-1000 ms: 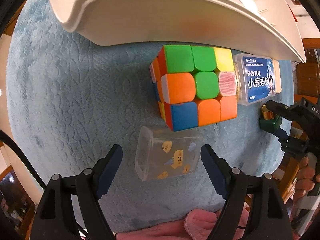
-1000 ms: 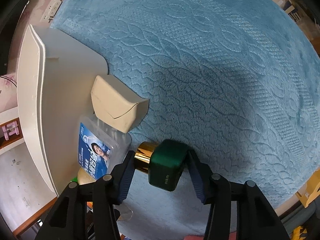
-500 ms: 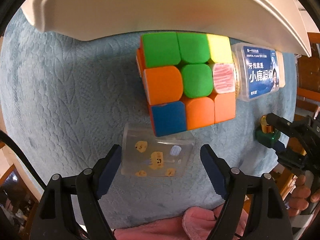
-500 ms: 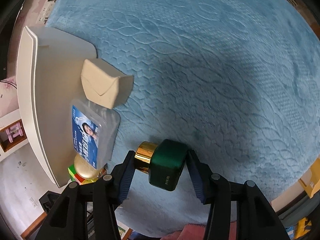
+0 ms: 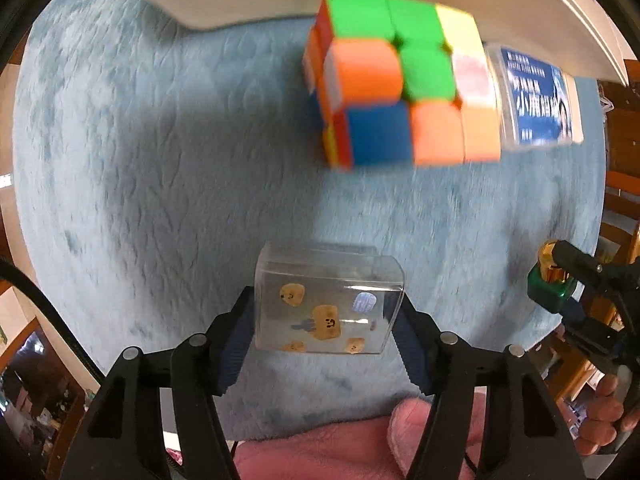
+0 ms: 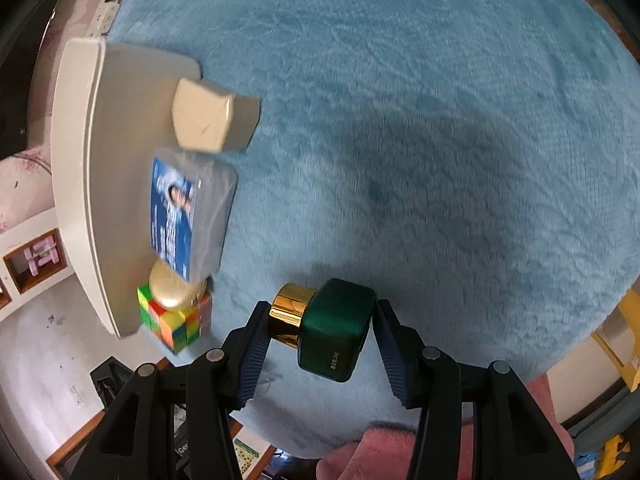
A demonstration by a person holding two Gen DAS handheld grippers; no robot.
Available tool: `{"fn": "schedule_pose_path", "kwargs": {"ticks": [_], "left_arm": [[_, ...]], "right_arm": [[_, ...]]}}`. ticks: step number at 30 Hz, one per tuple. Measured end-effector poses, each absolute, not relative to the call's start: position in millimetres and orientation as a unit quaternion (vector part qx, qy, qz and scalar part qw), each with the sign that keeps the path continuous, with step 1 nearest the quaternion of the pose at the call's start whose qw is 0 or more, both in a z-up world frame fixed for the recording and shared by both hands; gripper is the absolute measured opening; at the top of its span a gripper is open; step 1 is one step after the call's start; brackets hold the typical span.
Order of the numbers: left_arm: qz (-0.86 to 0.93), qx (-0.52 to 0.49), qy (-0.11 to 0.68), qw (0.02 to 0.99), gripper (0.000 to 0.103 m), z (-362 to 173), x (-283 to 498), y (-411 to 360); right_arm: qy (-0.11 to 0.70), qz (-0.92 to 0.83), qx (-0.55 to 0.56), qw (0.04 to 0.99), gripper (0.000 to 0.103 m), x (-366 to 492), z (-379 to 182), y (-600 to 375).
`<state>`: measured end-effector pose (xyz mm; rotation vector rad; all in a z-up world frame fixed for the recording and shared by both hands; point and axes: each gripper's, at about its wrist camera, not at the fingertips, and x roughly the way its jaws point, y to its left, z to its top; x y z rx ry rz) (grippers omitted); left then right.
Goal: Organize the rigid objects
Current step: 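Grasp the green gold-lidded jar with right tool while left tool grasps the clear figure box, then lift and carry the jar and clear box over the tray with both tools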
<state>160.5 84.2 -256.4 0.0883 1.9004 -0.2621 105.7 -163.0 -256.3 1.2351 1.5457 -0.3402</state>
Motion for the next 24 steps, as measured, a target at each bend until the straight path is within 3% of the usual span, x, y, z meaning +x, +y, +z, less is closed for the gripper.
{"fn": "schedule_pose_path", "kwargs": {"ticks": [17,24], "left_arm": [[-0.102,0.007,0.793,0.600,0.068,-235.8,91.1,123.7],[-0.105,-0.008,0.763,0.638,0.068,-206.9,102.0,156.6]], "right_arm": [[0.647,-0.079,0.465,0.599,0.052,62.1,-219.2,-84.7],[0.631,-0.032,0.437,0.640,0.052,66.7,-186.9,-69.6]]}}
